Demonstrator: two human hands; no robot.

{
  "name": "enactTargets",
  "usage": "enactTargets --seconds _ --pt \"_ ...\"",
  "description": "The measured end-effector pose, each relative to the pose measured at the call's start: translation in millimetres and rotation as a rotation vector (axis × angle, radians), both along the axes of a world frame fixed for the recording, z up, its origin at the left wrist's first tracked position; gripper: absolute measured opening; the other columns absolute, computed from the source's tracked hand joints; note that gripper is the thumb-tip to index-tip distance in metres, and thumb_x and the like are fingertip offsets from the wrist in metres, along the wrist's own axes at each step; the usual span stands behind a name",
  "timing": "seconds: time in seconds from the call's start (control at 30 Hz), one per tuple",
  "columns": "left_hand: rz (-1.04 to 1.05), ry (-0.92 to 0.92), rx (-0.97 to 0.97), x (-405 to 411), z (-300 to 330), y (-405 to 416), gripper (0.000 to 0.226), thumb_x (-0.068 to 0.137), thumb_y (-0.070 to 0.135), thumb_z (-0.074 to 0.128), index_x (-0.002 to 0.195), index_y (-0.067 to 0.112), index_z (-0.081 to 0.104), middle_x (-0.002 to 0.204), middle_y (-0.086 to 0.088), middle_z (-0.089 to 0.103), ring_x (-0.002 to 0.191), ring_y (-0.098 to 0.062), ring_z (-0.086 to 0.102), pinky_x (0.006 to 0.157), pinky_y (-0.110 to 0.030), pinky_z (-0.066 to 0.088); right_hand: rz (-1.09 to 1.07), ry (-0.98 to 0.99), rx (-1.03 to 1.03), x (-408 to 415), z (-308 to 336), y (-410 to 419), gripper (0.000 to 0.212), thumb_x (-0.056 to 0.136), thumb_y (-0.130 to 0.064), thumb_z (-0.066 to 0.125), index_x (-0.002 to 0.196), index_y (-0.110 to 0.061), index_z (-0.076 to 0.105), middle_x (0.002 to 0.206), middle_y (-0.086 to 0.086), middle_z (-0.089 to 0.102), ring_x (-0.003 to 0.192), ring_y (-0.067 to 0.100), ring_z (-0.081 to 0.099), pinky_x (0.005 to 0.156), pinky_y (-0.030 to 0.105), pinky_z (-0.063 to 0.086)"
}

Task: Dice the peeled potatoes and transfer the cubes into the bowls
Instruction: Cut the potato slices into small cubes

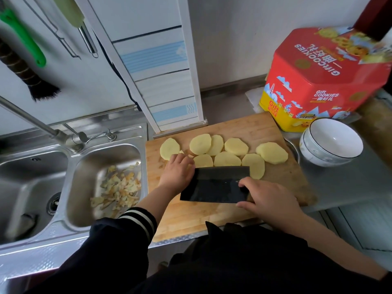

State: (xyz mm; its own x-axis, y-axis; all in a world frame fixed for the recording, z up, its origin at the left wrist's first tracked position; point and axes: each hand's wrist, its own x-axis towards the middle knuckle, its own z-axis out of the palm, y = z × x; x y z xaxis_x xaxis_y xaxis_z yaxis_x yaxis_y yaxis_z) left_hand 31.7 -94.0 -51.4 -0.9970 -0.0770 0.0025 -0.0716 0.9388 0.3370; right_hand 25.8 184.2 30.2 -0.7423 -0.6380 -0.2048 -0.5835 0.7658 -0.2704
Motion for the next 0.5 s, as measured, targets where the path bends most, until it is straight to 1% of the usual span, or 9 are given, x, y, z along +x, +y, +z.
enactTargets --seconds 0.07,0.13,0.2,0.23,0.3,0.33,0.37,0.43,0.5 --pt "0.033 0.010 0.037 2 -2 -5 0.027 0.100 0.032 0.048 0.114 0.016 0.065 0.119 0.000 0.058 0.116 -0.021 0.044 0.099 -0.037 0.042 -0.043 -0.017 0.006 -3 4 8 0.049 0.091 -0.061 0.049 0.130 -0.033 0.038 0.115 -0.016 0.059 0.098 0.003 0.058 0.067 0.019 0.038" --pt "0.060 0.042 0.074 6 -2 -10 0.025 0.099 0.030 0.052 0.113 0.016 0.068 0.118 0.000 0.061 0.117 -0.021 0.047 0.097 -0.034 0.041 -0.101 -0.037 -0.007 -5 6 18 0.049 0.091 -0.060 0.049 0.130 -0.033 0.040 0.105 -0.020 0.055 0.089 0.001 0.054 0.064 0.019 0.035" --pt "0.107 0.065 0.118 7 -1 -14 0.025 0.099 0.030 0.054 0.113 0.016 0.070 0.117 0.000 0.064 0.116 -0.021 0.050 0.095 -0.032 0.040 -0.173 -0.055 -0.050 -6 4 27 0.049 0.090 -0.060 0.051 0.130 -0.033 0.043 0.094 -0.021 0.049 0.080 0.000 0.049 0.059 0.018 0.035" --pt "0.147 0.075 0.153 6 1 -15 0.026 0.099 0.030 0.053 0.112 0.015 0.071 0.116 -0.001 0.065 0.116 -0.021 0.051 0.094 -0.032 0.041 -0.212 -0.069 -0.077 -6 3 32 0.050 0.089 -0.060 0.052 0.129 -0.032 0.044 0.091 -0.020 0.050 0.077 0.000 0.050 0.058 0.016 0.036" --pt "0.235 0.105 0.213 3 6 -17 0.026 0.101 0.026 0.051 0.111 0.013 0.071 0.115 -0.003 0.067 0.115 -0.023 0.053 0.092 -0.029 0.040 -0.302 -0.105 -0.130 -6 1 38 0.049 0.087 -0.060 0.056 0.126 -0.032 0.047 0.090 -0.017 0.055 0.077 0.002 0.054 0.058 0.015 0.040" --pt "0.267 0.113 0.218 0 9 -17 0.025 0.101 0.022 0.050 0.113 0.012 0.070 0.115 -0.004 0.067 0.116 -0.024 0.053 0.093 -0.027 0.038 -0.353 -0.123 -0.158 -6 0 40 0.047 0.086 -0.058 0.057 0.125 -0.033 0.047 0.091 -0.016 0.055 0.079 0.003 0.054 0.059 0.015 0.040" --pt "0.290 0.104 0.213 -4 13 -16 0.026 0.101 0.016 0.049 0.117 0.013 0.068 0.119 -0.004 0.067 0.119 -0.024 0.052 0.095 -0.027 0.038 -0.400 -0.143 -0.188 -5 -2 42 0.046 0.086 -0.057 0.059 0.124 -0.033 0.047 0.093 -0.015 0.054 0.081 0.004 0.054 0.059 0.014 0.038" --pt "0.309 0.040 0.201 -13 21 -10 0.036 0.098 0.008 0.048 0.131 0.016 0.059 0.132 -0.004 0.059 0.129 -0.022 0.045 0.105 -0.032 0.037 -0.482 -0.185 -0.265 -4 -5 44 0.045 0.086 -0.054 0.061 0.123 -0.032 0.048 0.097 -0.013 0.053 0.084 0.005 0.053 0.060 0.015 0.037" --pt "0.274 -0.053 0.163 -23 28 1 0.047 0.097 0.016 0.054 0.143 0.021 0.045 0.144 -0.003 0.049 0.135 -0.021 0.040 0.109 -0.037 0.036 -0.569 -0.205 -0.355 -3 -9 46 0.044 0.084 -0.052 0.064 0.121 -0.031 0.049 0.097 -0.011 0.054 0.085 0.007 0.054 0.062 0.022 0.041"
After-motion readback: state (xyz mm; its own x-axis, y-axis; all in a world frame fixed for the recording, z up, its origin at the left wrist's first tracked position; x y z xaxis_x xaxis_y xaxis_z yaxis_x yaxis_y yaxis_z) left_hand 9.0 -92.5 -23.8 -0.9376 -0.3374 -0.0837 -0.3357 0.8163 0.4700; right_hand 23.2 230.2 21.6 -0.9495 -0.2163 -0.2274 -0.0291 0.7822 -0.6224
